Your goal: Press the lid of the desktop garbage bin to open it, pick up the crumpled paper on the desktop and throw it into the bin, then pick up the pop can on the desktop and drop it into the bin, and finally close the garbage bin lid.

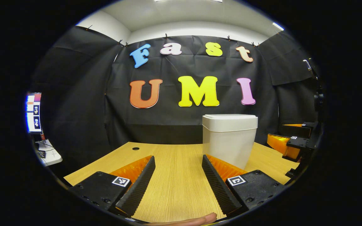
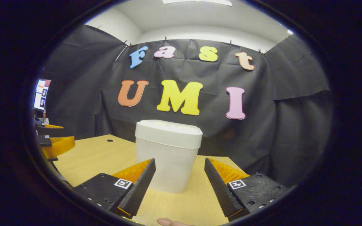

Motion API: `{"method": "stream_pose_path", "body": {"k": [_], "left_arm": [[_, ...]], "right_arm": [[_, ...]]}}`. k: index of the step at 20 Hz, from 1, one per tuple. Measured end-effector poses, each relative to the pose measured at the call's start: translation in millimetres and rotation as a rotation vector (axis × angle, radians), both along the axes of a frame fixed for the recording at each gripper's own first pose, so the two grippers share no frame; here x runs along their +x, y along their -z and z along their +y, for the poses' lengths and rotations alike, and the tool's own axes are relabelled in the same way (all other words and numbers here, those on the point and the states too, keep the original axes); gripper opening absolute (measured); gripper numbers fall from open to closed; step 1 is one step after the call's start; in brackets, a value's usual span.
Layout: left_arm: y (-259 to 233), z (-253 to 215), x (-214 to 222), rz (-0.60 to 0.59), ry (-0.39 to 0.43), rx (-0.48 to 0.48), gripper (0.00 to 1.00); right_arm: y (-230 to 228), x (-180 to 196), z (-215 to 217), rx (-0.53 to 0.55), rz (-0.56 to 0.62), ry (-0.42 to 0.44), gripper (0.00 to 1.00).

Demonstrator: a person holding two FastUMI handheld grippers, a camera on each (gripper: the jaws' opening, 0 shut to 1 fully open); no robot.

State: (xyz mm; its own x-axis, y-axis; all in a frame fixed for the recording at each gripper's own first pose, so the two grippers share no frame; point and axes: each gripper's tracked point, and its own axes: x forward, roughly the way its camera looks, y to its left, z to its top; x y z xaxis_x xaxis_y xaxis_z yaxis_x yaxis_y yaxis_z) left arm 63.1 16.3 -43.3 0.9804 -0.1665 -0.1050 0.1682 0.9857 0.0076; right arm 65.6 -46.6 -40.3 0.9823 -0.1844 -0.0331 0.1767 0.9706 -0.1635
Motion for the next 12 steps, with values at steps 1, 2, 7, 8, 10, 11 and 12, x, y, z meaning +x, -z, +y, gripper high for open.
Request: {"method": "stream_pose_path", "body": {"k": [1, 2, 7, 8, 10, 11, 12], "left_arm": [[-2, -3, -1, -0.005, 0.008, -0.002, 0.96], [-2, -5, -2, -0.006, 0.012, -0.004, 0.96], [-4, -8, -7, -0.011, 0.020, -0.003, 0.96], [-5, -8, -7, -0.013, 0.021, -0.002, 0.96], [-4, -7, -7, -0.012, 0.016, 0.002, 0.97], [-3, -7, -5, -0.008, 0.014, 0.006, 0.96], [0, -4, -5, -0.003, 0.009, 0.012, 0.97]], "right_arm": [[1, -8, -6, -0.013, -0.003, 0.015, 0.95], [3, -15, -10, -0.021, -0.003, 0.029, 0.95], [12, -33, -17, 0.029, 0.004, 0.056, 0.95], [13, -35, -19, 0.029, 0.007, 0.061, 0.95], [14, -38, -21, 0.034, 0.006, 0.073, 0.95], [15, -39, -20, 0.041, 0.004, 0.071, 0.95], [15, -41, -16, 0.047, 0.003, 0.064, 0.95]]}}
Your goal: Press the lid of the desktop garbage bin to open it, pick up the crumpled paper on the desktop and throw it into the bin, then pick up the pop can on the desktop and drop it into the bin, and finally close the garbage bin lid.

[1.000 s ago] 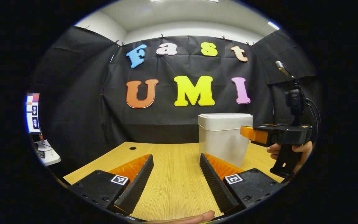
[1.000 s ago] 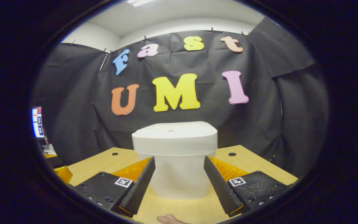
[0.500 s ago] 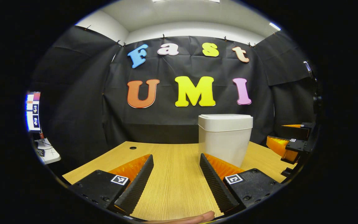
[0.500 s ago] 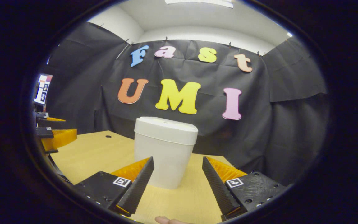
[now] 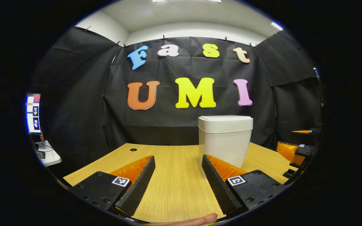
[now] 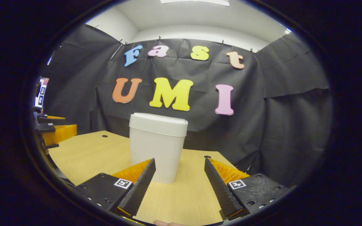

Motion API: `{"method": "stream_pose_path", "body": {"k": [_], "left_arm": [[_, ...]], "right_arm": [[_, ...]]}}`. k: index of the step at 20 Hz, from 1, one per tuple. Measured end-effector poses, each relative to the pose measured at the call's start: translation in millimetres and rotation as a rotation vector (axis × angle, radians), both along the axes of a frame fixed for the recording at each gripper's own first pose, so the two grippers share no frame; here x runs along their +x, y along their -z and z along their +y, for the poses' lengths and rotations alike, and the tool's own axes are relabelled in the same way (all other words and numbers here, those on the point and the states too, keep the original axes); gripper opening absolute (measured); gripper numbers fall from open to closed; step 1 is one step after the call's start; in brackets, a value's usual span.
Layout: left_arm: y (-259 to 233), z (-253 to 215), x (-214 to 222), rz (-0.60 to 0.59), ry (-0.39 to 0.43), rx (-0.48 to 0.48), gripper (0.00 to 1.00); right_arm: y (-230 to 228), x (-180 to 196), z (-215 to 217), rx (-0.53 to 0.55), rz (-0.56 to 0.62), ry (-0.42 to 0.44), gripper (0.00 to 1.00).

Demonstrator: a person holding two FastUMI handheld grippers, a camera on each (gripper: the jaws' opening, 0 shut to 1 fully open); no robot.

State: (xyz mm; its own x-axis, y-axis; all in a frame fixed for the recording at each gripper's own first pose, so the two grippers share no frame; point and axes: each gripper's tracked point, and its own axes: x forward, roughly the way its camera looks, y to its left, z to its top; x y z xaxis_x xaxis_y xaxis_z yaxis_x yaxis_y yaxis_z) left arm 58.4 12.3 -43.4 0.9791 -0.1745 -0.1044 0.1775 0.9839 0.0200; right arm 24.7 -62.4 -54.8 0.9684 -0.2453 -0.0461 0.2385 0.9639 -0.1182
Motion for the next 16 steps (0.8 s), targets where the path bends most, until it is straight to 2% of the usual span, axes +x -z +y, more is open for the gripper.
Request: {"method": "stream_pose_path", "body": {"k": [2, 4, 8, 10, 11, 16], "left_arm": [[2, 3, 1, 0.005, -0.012, 0.005, 0.97], [2, 6, 2, 0.009, -0.024, 0.003, 0.97], [4, -1, 2, 0.010, -0.011, 0.018, 0.96], [6, 1, 2, 0.014, -0.017, 0.020, 0.97], [7, 0, 2, 0.017, -0.015, 0.018, 0.97], [10, 0, 4, 0.028, -0.021, 0.011, 0.97]], "right_arm": [[1, -4, 3, -0.009, 0.001, -0.001, 0.98], [-1, -10, 3, -0.025, -0.012, 0.003, 0.95], [5, -16, 3, -0.053, 0.001, 0.002, 0.98], [5, -17, 3, -0.064, -0.001, 0.006, 0.95], [6, -18, 2, -0.066, 0.000, 0.006, 0.97], [9, -17, 0, -0.069, -0.004, 0.009, 0.95]]}}
